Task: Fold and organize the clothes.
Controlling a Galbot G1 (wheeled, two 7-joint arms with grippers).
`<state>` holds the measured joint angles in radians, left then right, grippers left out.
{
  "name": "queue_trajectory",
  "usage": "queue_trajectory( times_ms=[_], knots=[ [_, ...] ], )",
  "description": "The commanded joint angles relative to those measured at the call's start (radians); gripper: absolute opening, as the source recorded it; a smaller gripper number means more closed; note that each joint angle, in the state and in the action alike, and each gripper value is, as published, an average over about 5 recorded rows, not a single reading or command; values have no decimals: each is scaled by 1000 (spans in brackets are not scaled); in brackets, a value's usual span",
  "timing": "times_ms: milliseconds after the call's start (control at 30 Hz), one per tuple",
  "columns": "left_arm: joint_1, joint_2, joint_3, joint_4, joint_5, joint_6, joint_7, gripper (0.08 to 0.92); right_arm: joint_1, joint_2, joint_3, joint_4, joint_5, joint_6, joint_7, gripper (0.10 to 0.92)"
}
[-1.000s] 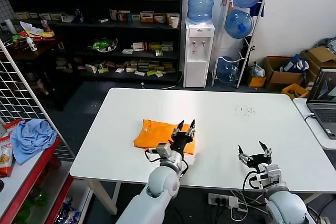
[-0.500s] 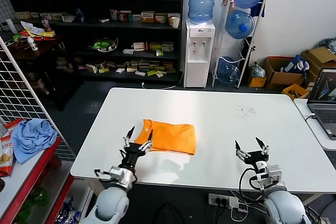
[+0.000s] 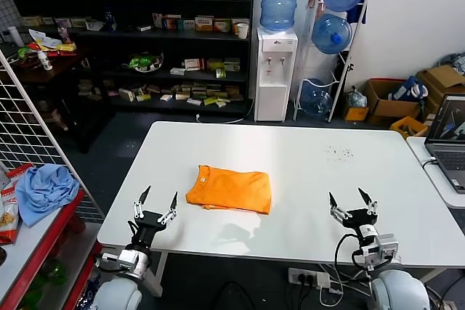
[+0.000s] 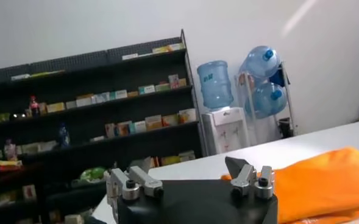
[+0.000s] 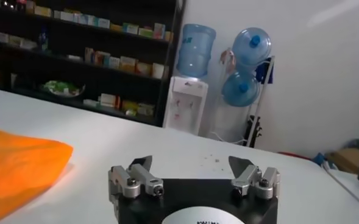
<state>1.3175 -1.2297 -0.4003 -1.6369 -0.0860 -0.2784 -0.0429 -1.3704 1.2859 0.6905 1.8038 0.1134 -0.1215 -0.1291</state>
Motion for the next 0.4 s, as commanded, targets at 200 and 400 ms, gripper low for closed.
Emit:
queue_trajectory(
  times_ms=[200, 400],
  knots=[
    [67, -27, -117, -66, 89, 25, 33, 823, -17, 104, 82, 40, -100, -1, -69, 823],
    [72, -28, -120, -82, 89, 32, 32, 823, -15, 107, 78, 41, -105, -4, -66, 823]
  ],
)
